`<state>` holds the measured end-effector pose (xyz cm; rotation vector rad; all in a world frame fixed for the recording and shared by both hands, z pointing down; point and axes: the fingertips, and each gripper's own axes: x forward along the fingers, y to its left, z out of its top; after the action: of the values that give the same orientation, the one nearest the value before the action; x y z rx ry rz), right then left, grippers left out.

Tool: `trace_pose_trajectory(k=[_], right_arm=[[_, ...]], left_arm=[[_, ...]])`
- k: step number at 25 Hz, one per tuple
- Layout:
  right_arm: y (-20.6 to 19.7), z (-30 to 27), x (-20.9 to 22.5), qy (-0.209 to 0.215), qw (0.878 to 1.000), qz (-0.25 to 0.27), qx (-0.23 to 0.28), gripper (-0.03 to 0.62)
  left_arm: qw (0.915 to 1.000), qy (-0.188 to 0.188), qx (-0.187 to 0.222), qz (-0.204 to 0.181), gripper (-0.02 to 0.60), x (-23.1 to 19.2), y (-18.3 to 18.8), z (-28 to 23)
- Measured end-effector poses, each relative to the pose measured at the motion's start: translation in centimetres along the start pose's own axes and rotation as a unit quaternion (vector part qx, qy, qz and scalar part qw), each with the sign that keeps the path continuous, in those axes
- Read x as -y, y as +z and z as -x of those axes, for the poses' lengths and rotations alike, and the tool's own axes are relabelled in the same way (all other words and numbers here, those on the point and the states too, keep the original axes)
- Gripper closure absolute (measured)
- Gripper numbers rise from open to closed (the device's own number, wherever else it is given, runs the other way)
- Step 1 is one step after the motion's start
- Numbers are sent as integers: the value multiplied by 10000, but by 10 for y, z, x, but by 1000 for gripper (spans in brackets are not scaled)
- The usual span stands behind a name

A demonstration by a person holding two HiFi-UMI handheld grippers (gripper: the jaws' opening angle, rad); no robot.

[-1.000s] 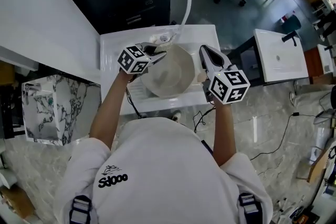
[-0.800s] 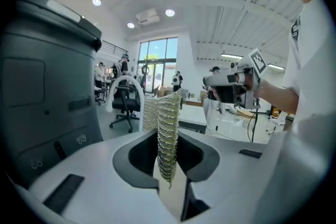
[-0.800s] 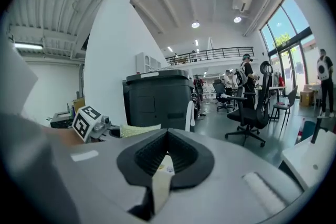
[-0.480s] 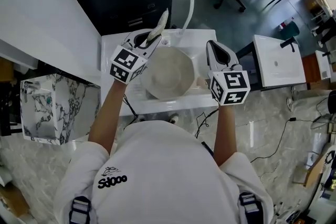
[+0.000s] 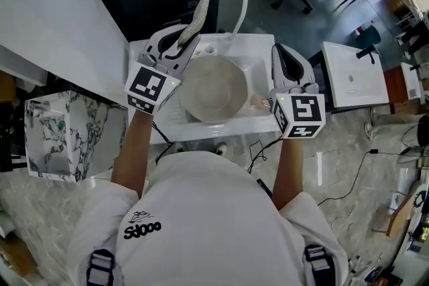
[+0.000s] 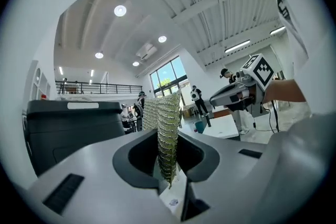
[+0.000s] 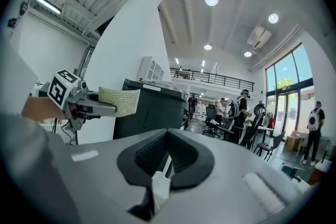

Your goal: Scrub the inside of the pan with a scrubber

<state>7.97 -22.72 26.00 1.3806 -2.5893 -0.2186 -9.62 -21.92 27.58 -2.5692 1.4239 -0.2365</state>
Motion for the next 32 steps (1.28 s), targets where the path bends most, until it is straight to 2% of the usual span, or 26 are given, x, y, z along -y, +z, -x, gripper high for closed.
trace_pose_trajectory(k=[5, 11, 32], right_arm=[[13, 5, -12, 20, 9991, 369, 193, 585], [16, 5, -27, 221, 9979, 590, 158, 585], [1, 0, -26, 147, 9986, 510, -37, 585]], left_arm=[[9995, 155, -21, -280, 511, -1, 11, 8], [9993, 155, -58, -349, 511, 3, 14, 10], [9992, 73, -255, -315, 511, 6, 2, 12]])
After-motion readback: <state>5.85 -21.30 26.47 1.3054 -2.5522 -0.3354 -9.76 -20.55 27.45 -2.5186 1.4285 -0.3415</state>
